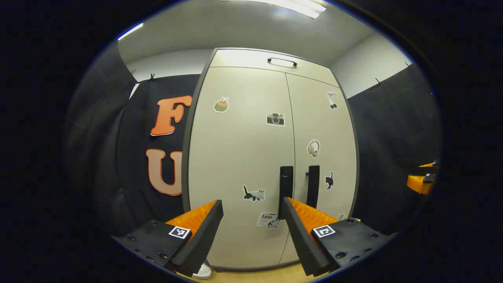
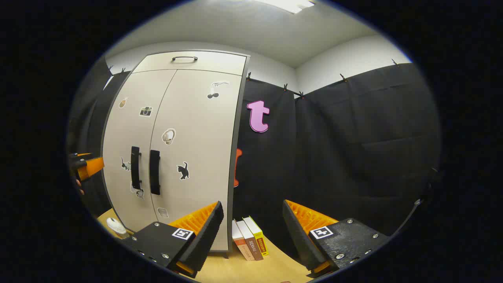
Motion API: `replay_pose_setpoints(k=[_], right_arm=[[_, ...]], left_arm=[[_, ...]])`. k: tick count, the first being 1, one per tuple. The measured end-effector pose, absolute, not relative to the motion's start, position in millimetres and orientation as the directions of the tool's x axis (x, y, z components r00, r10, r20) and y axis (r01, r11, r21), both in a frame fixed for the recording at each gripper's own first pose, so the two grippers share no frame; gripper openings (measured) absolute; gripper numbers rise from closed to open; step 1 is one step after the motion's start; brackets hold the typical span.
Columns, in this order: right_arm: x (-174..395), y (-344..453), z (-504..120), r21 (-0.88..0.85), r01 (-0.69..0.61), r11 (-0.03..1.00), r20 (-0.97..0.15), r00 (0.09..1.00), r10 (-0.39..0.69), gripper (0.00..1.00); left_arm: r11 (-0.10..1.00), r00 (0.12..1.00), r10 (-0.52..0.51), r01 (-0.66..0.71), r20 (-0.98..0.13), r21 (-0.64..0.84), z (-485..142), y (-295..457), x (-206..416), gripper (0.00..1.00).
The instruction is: Open the right door of the double-door shoe cabinet with the right hand, and open the left door with the left hand.
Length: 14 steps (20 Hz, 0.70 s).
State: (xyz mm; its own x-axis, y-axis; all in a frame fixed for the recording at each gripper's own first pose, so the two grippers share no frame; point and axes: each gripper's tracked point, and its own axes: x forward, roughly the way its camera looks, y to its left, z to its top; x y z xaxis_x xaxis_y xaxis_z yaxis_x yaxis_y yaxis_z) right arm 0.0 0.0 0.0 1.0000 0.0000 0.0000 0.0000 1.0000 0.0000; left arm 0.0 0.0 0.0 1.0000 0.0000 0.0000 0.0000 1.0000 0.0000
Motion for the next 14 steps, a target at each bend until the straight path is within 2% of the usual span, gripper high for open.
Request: replay_pose_setpoints(k=[7, 8, 14], right_arm=[[1.9, 2.9, 32.0, 0.002, -0.123, 0.992, 0.078, 0.989, 0.123, 0.92], [2.8, 1.6, 35.5, 0.007, -0.146, 0.989, 0.090, 0.985, 0.145, 0.94], [11.6, -9.7, 44.3, 0.041, -0.254, 0.966, 0.128, 0.961, 0.247, 0.94]], left_arm=[[0.996, 0.994, 0.091, -0.091, 0.069, 0.001, 68.4, 10.8, -23.9, 0.96], [0.994, 0.991, 0.109, -0.110, 0.077, 0.006, 71.5, 8.7, -28.0, 0.96], [0.982, 0.980, 0.188, -0.187, 0.059, -0.016, 70.9, -12.0, -48.8, 0.96]])
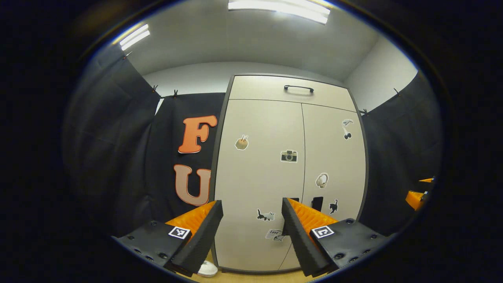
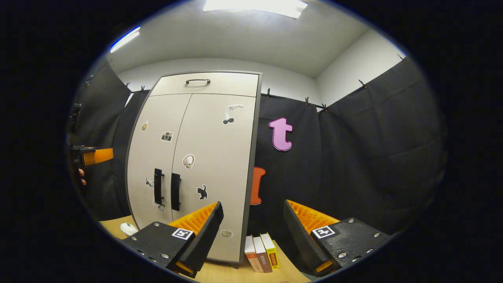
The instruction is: Open the right door of the double-door shoe cabinet with the right hand, and open the left door with the left hand.
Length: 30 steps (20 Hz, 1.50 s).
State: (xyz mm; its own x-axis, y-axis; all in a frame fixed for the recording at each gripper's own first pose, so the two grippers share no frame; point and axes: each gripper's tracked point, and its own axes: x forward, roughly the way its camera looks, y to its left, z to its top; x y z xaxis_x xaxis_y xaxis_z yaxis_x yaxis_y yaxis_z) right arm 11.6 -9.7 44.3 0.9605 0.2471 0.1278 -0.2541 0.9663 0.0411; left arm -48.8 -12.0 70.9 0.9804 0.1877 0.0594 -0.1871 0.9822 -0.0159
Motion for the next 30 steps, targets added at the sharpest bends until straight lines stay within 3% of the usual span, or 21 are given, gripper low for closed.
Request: replay_pose_setpoints(k=[7, 15, 24, 30], right_arm=[[22.2, -22.6, 28.0, 0.078, -0.341, 0.937, 0.111, 0.937, 0.332, 0.94], [39.7, -13.9, 9.8, 0.141, -0.354, 0.925, 0.060, 0.935, 0.349, 0.94], [61.5, 73.4, 15.7, 0.174, -0.351, 0.920, 0.039, 0.936, 0.350, 0.94], [75.5, 160.1, 11.3, 0.233, -0.417, 0.878, -0.021, 0.901, 0.434, 0.94]], left_arm=[[0.956, 0.956, 0.292, -0.291, 0.013, -0.042, 65.7, -25.8, -61.8, 0.95], [0.961, 0.961, 0.276, -0.276, 0.014, -0.009, 64.5, -28.0, -60.2, 0.96], [0.972, 0.973, 0.228, -0.230, 0.039, 0.047, 61.7, 27.3, -46.1, 0.95], [0.973, 0.974, 0.226, -0.227, 0.027, 0.035, 47.3, 70.1, -43.9, 0.96]])
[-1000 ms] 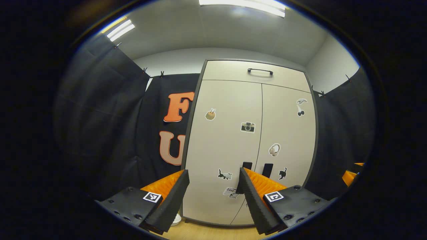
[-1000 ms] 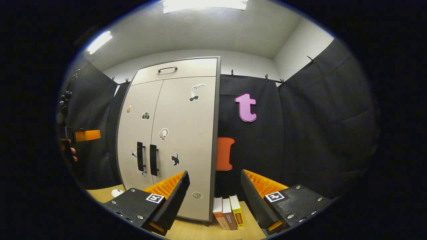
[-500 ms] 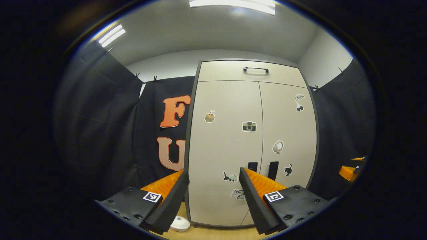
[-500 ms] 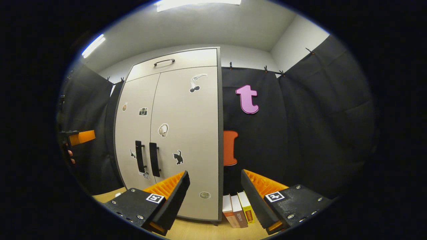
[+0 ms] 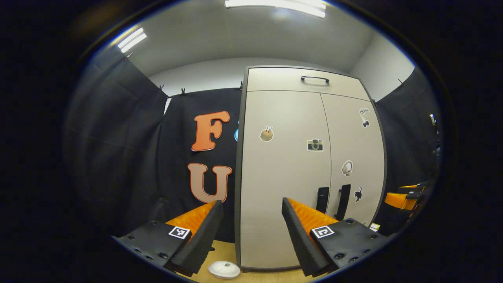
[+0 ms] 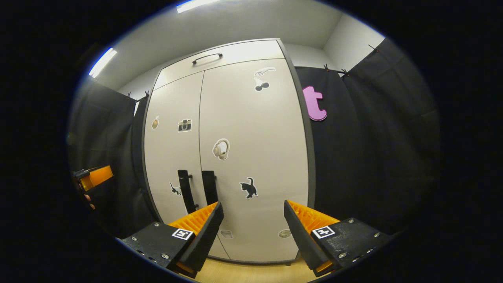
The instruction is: Open the right door of the double-door shoe cabinet with the right hand, and open the left door with the left hand.
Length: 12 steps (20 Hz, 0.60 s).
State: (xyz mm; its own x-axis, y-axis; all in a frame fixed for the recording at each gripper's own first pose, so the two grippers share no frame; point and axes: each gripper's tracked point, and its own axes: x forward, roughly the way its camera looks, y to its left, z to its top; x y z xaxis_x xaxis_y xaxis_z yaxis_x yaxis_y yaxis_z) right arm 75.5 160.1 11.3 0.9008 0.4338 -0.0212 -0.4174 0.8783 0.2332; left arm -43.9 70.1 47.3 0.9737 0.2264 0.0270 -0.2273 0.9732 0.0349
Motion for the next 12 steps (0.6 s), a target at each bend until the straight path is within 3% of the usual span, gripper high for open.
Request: replay_pose_setpoints(k=[9, 12], right_arm=[[108.5, 252.7, 3.6, 0.187, -0.458, 0.869, -0.101, 0.871, 0.480, 0.92], [120.9, 267.4, 0.9, 0.163, -0.440, 0.883, -0.119, 0.879, 0.461, 0.84]], left_arm=[[0.957, 0.957, 0.288, -0.288, -0.032, 0.023, 19.8, 129.9, -57.8, 0.96], [0.950, 0.948, 0.313, -0.313, -0.052, 0.011, 9.0, 143.9, -67.3, 0.96]])
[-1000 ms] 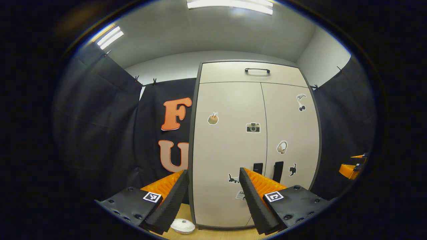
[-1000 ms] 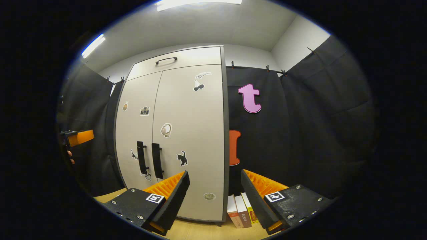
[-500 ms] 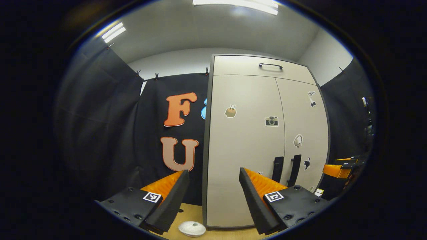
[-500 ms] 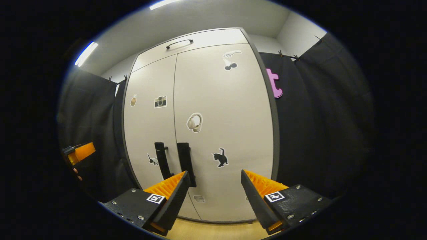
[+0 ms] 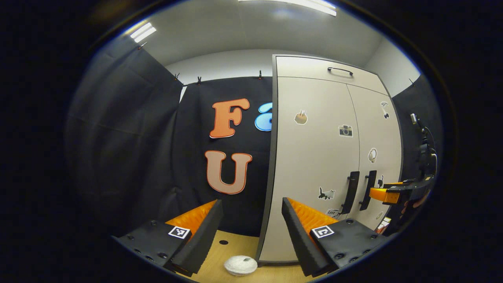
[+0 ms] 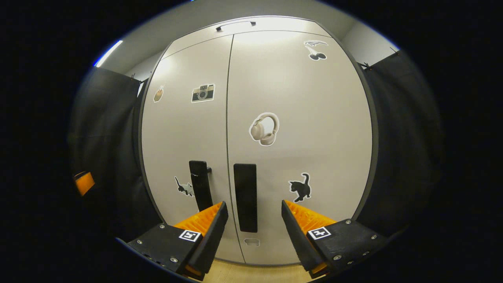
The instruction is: Open the right door of the double-door shoe cabinet with the right hand, and open the left door with the left hand.
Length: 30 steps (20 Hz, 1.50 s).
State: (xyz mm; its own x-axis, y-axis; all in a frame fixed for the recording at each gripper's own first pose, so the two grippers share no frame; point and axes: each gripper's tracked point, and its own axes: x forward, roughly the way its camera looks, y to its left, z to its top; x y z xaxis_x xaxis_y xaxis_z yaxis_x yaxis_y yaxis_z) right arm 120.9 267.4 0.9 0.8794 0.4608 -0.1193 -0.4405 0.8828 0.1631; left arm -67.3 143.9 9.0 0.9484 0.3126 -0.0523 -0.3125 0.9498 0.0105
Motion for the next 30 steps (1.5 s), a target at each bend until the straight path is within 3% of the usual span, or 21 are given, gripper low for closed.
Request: replay_pose_setpoints(k=[14, 22, 30], right_arm=[[156.7, 292.5, -12.2, 0.125, -0.344, 0.930, -0.194, 0.911, 0.363, 0.38], [153.6, 288.4, -13.9, 0.182, -0.311, 0.933, -0.207, 0.915, 0.346, 0.23], [122.5, 270.5, -12.1, 0.197, -0.359, 0.912, -0.196, 0.897, 0.396, 0.22]], left_arm=[[0.922, 0.919, 0.388, -0.387, -0.069, 0.034, -1.0, 176.9, -95.2, 0.96], [0.926, 0.923, 0.377, -0.375, -0.075, 0.044, -0.8, 165.7, -99.4, 0.96], [0.948, 0.946, 0.315, -0.310, -0.076, 0.068, 4.2, 130.7, -92.3, 0.98]])
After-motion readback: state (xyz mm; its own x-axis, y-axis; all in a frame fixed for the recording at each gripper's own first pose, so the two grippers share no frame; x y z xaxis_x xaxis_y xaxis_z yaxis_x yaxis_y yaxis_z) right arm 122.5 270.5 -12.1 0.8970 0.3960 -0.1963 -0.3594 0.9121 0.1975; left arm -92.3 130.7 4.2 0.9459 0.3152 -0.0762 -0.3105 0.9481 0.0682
